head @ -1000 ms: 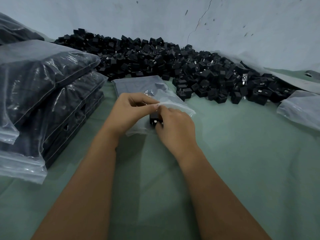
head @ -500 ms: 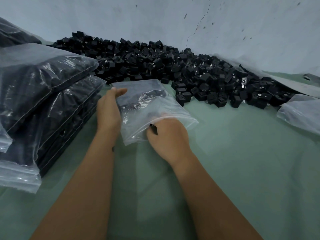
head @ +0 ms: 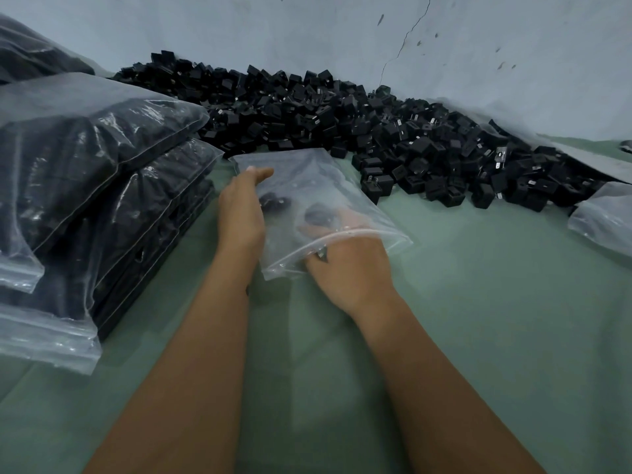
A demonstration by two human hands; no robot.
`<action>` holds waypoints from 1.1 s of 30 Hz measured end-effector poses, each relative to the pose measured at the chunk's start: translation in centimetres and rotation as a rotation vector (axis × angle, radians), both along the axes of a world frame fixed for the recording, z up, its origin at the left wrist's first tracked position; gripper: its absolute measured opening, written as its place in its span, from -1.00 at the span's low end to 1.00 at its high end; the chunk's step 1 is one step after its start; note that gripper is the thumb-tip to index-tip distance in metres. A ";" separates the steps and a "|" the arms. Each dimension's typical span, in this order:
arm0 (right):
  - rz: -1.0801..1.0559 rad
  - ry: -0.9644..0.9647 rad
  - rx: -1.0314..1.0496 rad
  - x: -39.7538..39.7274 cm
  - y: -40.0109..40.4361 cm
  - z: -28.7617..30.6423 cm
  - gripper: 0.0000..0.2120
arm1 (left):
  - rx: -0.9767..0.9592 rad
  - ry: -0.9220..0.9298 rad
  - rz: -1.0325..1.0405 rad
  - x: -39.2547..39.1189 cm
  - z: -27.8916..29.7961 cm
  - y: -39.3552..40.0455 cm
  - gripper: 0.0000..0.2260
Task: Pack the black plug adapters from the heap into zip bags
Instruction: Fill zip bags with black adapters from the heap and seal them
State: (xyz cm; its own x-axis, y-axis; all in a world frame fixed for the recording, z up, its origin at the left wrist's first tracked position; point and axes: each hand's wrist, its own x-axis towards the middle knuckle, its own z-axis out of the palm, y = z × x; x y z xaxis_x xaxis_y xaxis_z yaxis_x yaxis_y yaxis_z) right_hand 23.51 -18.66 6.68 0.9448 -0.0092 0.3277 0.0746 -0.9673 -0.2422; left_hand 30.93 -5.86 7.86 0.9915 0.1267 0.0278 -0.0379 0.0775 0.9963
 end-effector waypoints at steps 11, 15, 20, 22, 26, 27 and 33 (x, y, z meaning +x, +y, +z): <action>0.023 0.064 0.095 3.1 0.6 -0.3 -0.73 | -0.015 -0.033 -0.009 1.3 -1.0 -0.1 -0.62; -0.060 0.048 -0.028 6.1 1.3 0.3 -0.87 | -0.032 -0.040 -0.005 1.4 -1.1 -0.1 -0.61; -0.051 0.031 -0.008 7.1 2.4 0.1 -0.84 | -0.031 -0.021 -0.007 1.2 -1.0 -0.3 -0.64; -0.046 0.016 0.044 6.6 2.2 -0.1 -0.71 | 0.018 -0.026 -0.020 1.1 -0.9 -0.4 -0.65; -0.023 -0.016 0.085 6.2 1.5 -0.1 -0.78 | 0.160 -0.033 -0.062 0.8 -1.0 -0.6 -0.65; -0.015 0.009 0.088 6.2 1.5 -0.1 -0.81 | 0.173 -0.032 -0.068 0.8 -1.1 -0.7 -0.65; 0.095 -0.030 0.136 6.2 1.7 -0.1 -0.82 | 0.308 -0.032 -0.082 0.8 -1.2 -0.5 -0.59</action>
